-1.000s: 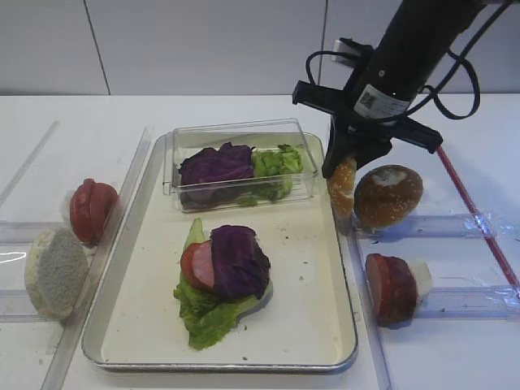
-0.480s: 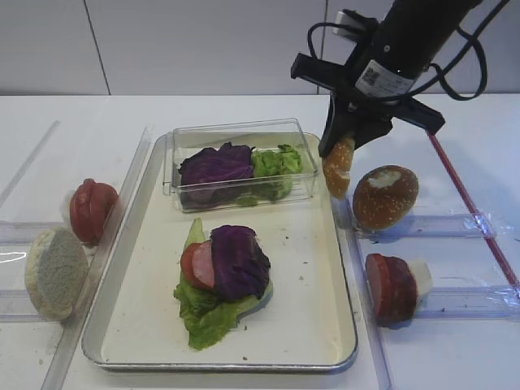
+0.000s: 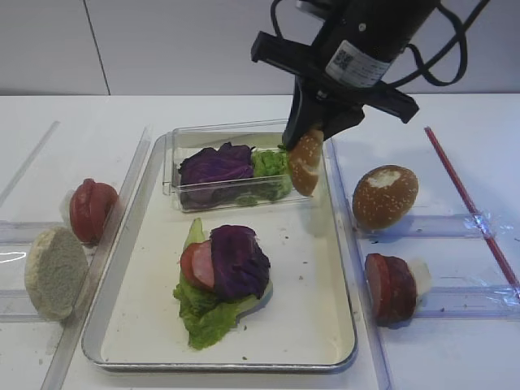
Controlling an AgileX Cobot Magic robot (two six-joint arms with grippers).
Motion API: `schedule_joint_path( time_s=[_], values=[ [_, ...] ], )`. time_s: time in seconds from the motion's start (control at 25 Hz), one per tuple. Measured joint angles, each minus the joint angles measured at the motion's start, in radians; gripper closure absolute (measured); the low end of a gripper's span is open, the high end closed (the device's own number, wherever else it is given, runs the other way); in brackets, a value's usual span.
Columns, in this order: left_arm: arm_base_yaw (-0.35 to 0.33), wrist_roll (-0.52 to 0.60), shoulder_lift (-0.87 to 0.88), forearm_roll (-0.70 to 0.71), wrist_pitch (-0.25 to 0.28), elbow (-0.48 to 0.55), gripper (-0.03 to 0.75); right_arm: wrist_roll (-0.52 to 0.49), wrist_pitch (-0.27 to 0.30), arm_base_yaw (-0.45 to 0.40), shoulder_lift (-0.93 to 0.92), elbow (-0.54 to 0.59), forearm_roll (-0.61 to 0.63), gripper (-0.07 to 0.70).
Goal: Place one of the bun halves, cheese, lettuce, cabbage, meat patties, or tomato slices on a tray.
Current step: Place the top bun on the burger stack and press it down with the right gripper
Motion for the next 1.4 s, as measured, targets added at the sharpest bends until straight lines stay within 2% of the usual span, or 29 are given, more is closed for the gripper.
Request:
schedule_joint_path(
  time_s=[0.64, 0.96, 1.28, 1.4],
  values=[
    [0.000, -0.002, 0.000, 0.000, 0.000, 0.000, 0.290, 0.004, -0.003, 0.212, -0.014, 0.000, 0.025, 0.494],
    [0.000, -0.002, 0.000, 0.000, 0.000, 0.000, 0.290, -0.020, -0.114, 0.293, -0.014, 0.000, 0.047, 0.496],
    [0.000, -0.002, 0.000, 0.000, 0.000, 0.000, 0.290, -0.097, -0.180, 0.302, -0.014, 0.000, 0.123, 0.520],
    [0.000, -0.002, 0.000, 0.000, 0.000, 0.000, 0.290, -0.141, -0.226, 0.302, -0.016, 0.030, 0.175, 0.534]
  ],
)
